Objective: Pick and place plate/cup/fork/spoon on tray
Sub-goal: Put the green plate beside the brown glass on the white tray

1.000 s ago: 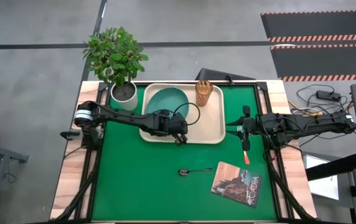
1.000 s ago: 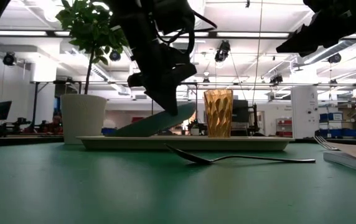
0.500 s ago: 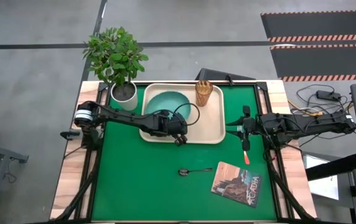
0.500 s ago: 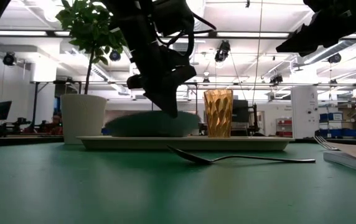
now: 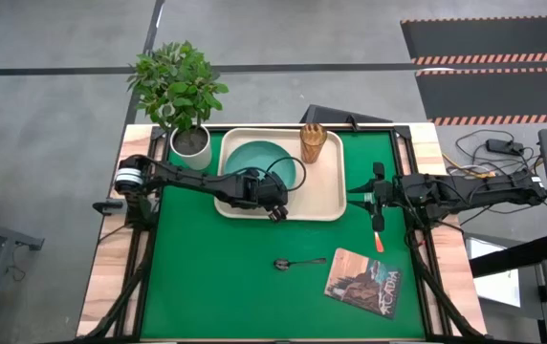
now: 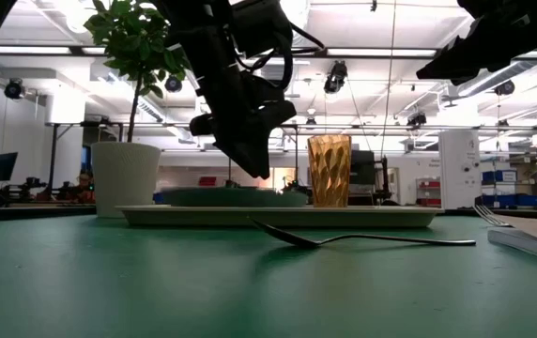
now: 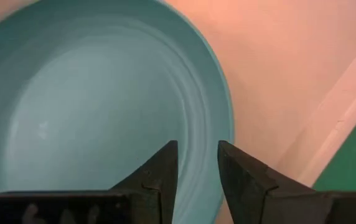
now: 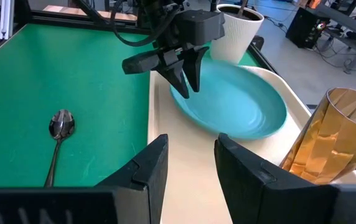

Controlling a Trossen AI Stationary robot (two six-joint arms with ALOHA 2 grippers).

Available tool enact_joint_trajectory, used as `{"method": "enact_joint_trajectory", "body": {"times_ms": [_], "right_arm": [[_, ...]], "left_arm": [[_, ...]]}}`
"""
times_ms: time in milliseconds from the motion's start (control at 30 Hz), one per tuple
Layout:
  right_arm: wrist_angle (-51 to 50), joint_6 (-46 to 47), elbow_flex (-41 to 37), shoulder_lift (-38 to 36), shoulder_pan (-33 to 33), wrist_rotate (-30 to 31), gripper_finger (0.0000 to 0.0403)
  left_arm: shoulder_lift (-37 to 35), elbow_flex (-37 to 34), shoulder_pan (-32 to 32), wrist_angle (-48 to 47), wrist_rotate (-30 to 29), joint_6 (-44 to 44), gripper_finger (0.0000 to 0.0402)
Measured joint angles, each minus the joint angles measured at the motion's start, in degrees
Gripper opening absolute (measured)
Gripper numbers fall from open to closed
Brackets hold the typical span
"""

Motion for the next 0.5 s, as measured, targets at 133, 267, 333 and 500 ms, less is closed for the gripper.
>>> {"method": "enact_joint_trajectory", "body": {"times_ms": [133,267,333,500], "right_arm": [[0.0,0.0,0.0,0.0,0.0,0.0,0.0121],[0.0,0.0,0.0,0.0,0.0,0.0,0.0121],[0.0,-0.1,0.0,0.0,0.0,0.0,0.0121],[-0.1,-0.2,0.0,0.0,0.0,0.0,0.0121]], "left_arm": [[0.0,-0.1,0.4,0.0,-0.3,0.0,0.0096],[0.0,-0.6,0.9,0.1,-2.5,0.1,0.0096],[0.0,-1.6,1.3,0.2,-3.0,0.0,0.0096],[0.0,-5.4,2.1,0.2,-3.2,-2.0,0.0096]]}}
